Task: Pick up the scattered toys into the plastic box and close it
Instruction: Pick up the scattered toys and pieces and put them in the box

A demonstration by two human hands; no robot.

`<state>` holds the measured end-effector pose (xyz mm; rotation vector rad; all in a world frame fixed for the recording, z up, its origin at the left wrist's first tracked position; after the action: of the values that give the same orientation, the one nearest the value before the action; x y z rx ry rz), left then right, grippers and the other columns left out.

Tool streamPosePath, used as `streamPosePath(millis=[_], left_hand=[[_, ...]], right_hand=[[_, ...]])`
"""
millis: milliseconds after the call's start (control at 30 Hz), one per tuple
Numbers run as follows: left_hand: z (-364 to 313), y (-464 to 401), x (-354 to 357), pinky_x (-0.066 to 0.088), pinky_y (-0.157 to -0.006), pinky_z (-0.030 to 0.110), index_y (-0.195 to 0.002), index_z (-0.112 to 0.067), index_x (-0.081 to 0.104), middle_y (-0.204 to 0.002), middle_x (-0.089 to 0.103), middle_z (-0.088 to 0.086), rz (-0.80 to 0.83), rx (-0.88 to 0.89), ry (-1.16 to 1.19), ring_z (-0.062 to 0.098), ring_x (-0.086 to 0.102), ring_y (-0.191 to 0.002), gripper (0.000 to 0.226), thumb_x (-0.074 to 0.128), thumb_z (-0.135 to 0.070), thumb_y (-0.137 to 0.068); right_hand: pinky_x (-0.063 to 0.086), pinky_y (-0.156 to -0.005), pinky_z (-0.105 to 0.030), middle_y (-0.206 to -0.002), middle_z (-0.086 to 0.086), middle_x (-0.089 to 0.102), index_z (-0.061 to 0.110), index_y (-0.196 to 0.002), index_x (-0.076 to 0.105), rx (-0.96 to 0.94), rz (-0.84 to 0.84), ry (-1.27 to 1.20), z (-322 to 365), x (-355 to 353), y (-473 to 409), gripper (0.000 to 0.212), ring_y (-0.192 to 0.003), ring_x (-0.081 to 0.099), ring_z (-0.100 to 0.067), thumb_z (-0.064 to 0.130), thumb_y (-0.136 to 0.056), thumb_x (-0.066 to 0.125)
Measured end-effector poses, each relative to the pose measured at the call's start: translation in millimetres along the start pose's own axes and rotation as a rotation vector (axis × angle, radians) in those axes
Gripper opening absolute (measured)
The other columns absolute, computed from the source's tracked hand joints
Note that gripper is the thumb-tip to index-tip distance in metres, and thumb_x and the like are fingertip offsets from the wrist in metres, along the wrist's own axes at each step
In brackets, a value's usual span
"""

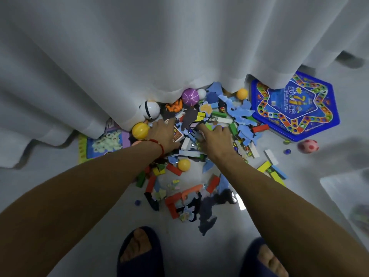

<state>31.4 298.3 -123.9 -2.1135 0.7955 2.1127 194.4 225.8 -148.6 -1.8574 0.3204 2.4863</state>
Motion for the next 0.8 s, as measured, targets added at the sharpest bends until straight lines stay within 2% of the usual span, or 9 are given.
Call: streamPosePath(millis=[67,167,300,367,467,567,667,733,800], left_hand=[[-2.4,-0.8,-7.4,0.048,-0.09,0.048,-0.143,-0.019,0.028,-0.123,0.048,0.024,-0.001,-0.001,-0.009,0.042,0.048,-0.111,0.098,0.075,-0.055,-0.065],[-12.8,11.6,-26.1,0.049,-0.087,0.048,-0.141,-0.02,0.032,-0.12,0.046,0.02,-0.103,0.012,-0.02,0.041,0.047,-0.106,0.1,0.077,-0.053,-0.059],[-48.3,43.5,-57.3,0.048,-0.089,0.048,-0.143,-0.02,0.032,-0.122,0.04,0.017,-0.223,0.125,0.117,0.04,0.045,-0.107,0.102,0.078,-0.049,-0.057],[-85.1,63.4,-79.8,0.046,-0.095,0.046,-0.145,-0.021,0.031,-0.125,0.039,0.014,-0.214,0.237,0.227,0.036,0.044,-0.113,0.103,0.077,-0.052,-0.058],[-156.1,104.3,-129.9,0.048,-0.094,0.036,-0.142,-0.025,0.036,-0.122,0.046,0.007,-0.174,0.401,0.416,0.023,0.049,-0.109,0.094,0.078,-0.05,-0.063],[-237.3,144.6,-167.7,0.05,-0.09,0.03,-0.134,-0.03,0.045,-0.116,0.059,-0.005,0.026,0.477,0.592,0.012,0.058,-0.101,0.085,0.081,-0.055,-0.061],[-315.2,172.9,-174.6,0.057,-0.089,0.043,-0.113,-0.021,0.058,-0.101,0.07,0.002,0.44,0.367,0.969,0.016,0.065,-0.082,0.074,0.085,-0.054,-0.053],[-362.1,199.1,-178.0,0.052,-0.097,0.043,-0.094,-0.018,0.063,-0.091,0.068,0.001,0.736,0.285,1.098,0.015,0.061,-0.083,0.05,0.079,-0.057,-0.065],[-396.9,217.7,-187.9,0.048,-0.101,0.036,-0.09,-0.022,0.059,-0.089,0.059,-0.004,0.835,0.274,1.156,0.01,0.054,-0.088,0.033,0.063,-0.055,-0.086]], right_hand=[[0.035,-0.084,-0.044,-0.104,-0.024,0.054,0.031,-0.136,0.045,0.033,-0.041,-0.129,-6.0,-8.2,9.4,0.051,-0.1,0.047,-0.04,0.024,-0.089,0.064],[0.035,-0.079,-0.038,-0.098,-0.013,0.048,0.03,-0.138,0.048,0.095,-0.112,-0.408,-19.4,-39.8,42.0,0.058,-0.097,0.042,-0.029,0.02,-0.084,0.068],[0.055,-0.076,-0.04,-0.108,-0.003,0.061,0.043,-0.127,0.051,0.264,-0.119,-0.744,-54.1,-89.6,109.2,0.055,-0.092,0.064,-0.025,0.026,-0.08,0.073],[0.061,-0.077,-0.046,-0.112,-0.005,0.064,0.047,-0.123,0.053,0.384,-0.151,-0.971,-72.7,-120.1,150.1,0.05,-0.081,0.073,-0.024,0.024,-0.083,0.072],[0.063,-0.073,-0.043,-0.108,-0.013,0.065,0.039,-0.128,0.054,0.492,-0.315,-1.166,-98.5,-173.0,210.7,0.042,-0.074,0.074,-0.025,0.017,-0.093,0.061],[0.062,-0.072,-0.038,-0.101,-0.019,0.065,0.026,-0.135,0.047,0.631,-0.552,-1.359,-129.8,-215.5,267.5,0.04,-0.081,0.074,-0.036,0.009,-0.098,0.045],[0.06,-0.085,-0.043,-0.108,-0.027,0.059,0.002,-0.121,0.05,0.753,-0.728,-1.549,-173.5,-244.1,313.0,0.025,-0.091,0.072,-0.039,0.005,-0.097,0.043],[0.057,-0.092,-0.049,-0.11,-0.03,0.051,-0.005,-0.104,0.05,0.826,-0.768,-1.753,-202.7,-255.1,334.4,0.016,-0.102,0.066,-0.041,0.009,-0.096,0.049],[0.056,-0.091,-0.052,-0.113,-0.029,0.047,-0.002,-0.097,0.049,0.917,-0.789,-1.921,-221.5,-262.6,352.1,0.015,-0.107,0.062,-0.046,0.012,-0.097,0.049]])
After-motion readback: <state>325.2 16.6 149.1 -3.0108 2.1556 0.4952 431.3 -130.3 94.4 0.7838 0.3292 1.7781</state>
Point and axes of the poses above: each hand's wrist, its own y-axis away from the middle knuckle, its own x-axis out of the palm, z = x × y, the point moved 6 cm from there along -y, towards the middle knuckle
